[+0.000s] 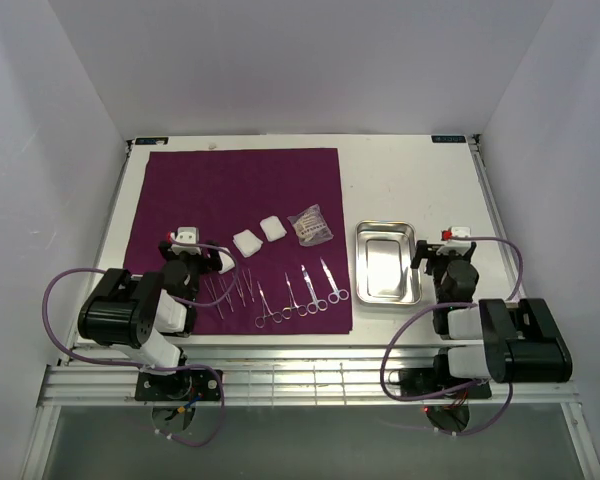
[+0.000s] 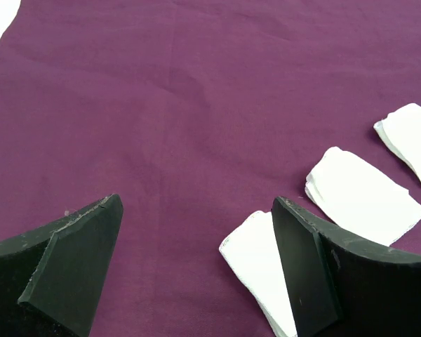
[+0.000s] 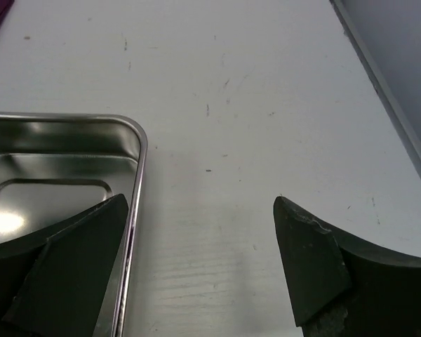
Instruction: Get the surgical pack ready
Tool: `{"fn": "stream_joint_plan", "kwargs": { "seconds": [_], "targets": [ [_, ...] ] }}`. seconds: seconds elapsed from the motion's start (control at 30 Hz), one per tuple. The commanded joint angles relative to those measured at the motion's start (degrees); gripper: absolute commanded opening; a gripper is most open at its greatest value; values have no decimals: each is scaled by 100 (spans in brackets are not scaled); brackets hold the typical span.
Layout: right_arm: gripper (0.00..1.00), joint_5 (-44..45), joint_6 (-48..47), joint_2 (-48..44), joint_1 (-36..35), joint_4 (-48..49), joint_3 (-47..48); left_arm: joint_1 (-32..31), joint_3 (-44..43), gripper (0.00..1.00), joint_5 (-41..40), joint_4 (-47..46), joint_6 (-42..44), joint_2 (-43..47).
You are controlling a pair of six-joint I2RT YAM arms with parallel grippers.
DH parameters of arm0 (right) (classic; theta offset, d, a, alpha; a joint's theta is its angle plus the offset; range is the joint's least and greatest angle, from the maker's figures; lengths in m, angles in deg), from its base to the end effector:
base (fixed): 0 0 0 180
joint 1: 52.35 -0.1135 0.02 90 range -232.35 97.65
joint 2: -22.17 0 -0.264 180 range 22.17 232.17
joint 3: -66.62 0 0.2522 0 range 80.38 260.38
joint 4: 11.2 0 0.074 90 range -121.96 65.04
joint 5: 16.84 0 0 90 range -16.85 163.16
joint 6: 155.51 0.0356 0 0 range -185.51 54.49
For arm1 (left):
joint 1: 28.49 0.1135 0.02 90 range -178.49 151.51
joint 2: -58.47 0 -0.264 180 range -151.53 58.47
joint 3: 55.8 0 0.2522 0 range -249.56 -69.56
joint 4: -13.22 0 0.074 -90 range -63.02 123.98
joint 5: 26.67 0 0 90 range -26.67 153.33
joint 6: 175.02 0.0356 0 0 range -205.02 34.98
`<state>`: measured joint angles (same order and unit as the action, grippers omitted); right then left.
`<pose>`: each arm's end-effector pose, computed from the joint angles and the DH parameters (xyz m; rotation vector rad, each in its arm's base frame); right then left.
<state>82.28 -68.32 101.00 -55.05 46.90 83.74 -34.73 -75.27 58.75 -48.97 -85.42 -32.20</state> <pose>0.1974 0.0037 0.1435 0.0436 1.6340 -0.1315 0.2115 -0.0203 0.1216 0.0291 1.7273 -0.0165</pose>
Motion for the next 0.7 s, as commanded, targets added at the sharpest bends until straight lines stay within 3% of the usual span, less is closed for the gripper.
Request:
{"fn": "stream_joint_plan", "kwargs": {
  "seconds": [0.0,0.07,0.2,0.27,0.33,0.37,0.4,0.43,0.53,0.6,0.67],
  "targets": [
    [90,63,-97,-752,6,-547,297,-18,27,98,-52,-668,5,-12],
    [90,343,51,-1505,6,-1441,578,-18,27,98,-52,-668,5,-12],
    [90,950,718,-2721,32,-2086,1052,26,-9,98,106,-571,5,14],
    [90,245,651,-3047,111,-2149,1428,35,157,98,394,-651,225,502],
    [90,-791,615,-3093,112,-3042,1912,35,80,98,1070,864,435,1486],
    [90,-1285,702,-2962,112,-3446,2210,35,-399,98,1491,1584,653,2509],
    [97,-1647,825,-2848,112,-4164,2779,26,-726,98,1913,2757,917,2885],
    [99,-2373,1078,-2716,103,-4484,3046,9,-1060,98,1795,3187,919,3141],
    [79,-2924,1493,-2127,-116,-5467,3916,-105,-2475,98,443,5005,954,3469],
    [73,-2602,1267,-1740,-790,-6162,4391,-114,-3512,98,-390,6547,1025,3242],
    [72,-1190,732,-1277,-1885,-7506,5260,-114,-4128,98,-736,7624,745,2987]
  ]
}}
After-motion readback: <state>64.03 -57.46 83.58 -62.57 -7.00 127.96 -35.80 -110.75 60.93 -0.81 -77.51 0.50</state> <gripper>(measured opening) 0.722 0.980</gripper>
